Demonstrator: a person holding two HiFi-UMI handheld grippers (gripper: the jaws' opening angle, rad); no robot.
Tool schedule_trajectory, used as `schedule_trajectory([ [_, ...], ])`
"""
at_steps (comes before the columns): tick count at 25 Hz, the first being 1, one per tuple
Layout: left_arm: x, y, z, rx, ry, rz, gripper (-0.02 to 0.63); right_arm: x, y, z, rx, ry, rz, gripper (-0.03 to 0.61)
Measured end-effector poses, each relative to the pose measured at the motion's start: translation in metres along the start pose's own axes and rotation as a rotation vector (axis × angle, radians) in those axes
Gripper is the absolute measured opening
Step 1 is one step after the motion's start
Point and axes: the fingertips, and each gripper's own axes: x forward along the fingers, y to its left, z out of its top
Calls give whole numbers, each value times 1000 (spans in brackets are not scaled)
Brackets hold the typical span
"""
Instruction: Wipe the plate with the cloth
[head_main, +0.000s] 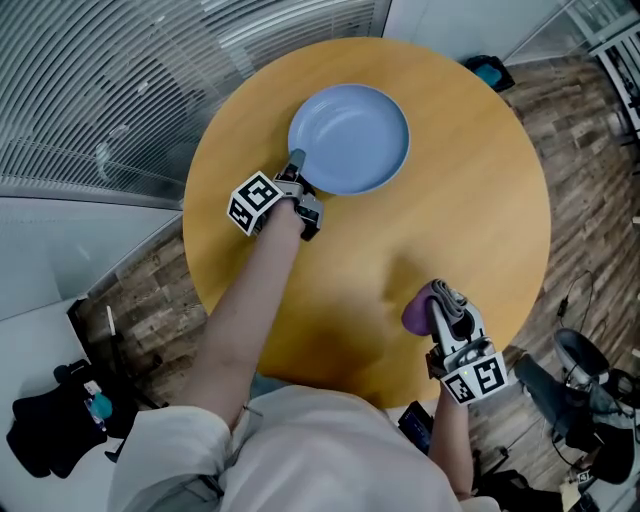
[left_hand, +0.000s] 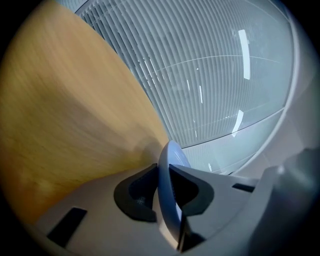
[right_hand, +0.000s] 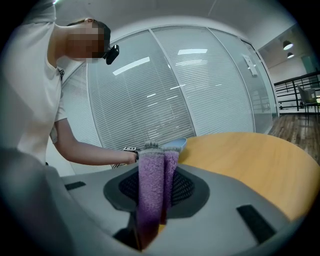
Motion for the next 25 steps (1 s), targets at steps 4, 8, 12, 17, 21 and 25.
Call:
schedule_trajectory([
  [4, 9, -3, 3, 67, -3, 52, 49, 3, -2, -1, 6, 8, 1, 106],
  [8, 11, -2, 4, 147, -4, 135, 49, 2, -2, -3, 17, 6, 4, 106],
  [12, 12, -1, 4, 152, 6, 150, 51, -2, 2, -3, 23, -4, 6, 106],
  [17, 15, -1, 2, 174, 22, 168, 51, -4, -1, 0, 26, -11, 3, 106],
  [21, 14, -2, -1, 202, 35, 179, 51, -8, 3, 0, 30, -21, 4, 106],
  [25, 14, -2, -6, 235, 74, 191, 52, -12, 6, 2, 25, -28, 3, 106],
])
